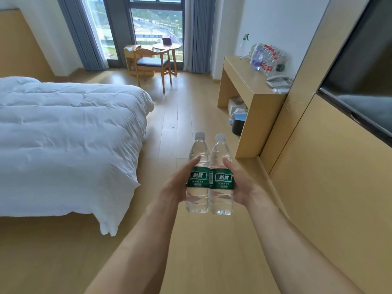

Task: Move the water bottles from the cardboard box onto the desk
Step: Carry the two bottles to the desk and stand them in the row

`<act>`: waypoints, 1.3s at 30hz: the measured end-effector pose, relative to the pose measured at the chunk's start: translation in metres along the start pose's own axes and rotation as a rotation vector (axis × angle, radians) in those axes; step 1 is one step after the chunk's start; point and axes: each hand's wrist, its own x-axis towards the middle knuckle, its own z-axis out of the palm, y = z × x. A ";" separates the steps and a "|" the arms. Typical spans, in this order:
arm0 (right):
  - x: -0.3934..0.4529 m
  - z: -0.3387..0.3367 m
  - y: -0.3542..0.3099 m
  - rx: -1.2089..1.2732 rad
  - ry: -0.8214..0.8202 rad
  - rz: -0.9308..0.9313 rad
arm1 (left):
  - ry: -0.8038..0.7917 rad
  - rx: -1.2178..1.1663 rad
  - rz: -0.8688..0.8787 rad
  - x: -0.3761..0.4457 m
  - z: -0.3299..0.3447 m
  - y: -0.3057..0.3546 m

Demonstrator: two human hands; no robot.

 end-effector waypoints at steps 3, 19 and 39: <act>0.033 0.006 -0.016 -0.001 -0.012 0.017 | 0.031 0.011 -0.009 0.021 -0.013 0.025; 0.276 -0.008 -0.158 0.008 -0.110 0.030 | 0.162 -0.046 0.006 0.217 -0.058 0.194; 0.533 -0.035 -0.324 0.025 -0.095 0.024 | 0.025 -0.133 0.064 0.461 -0.105 0.379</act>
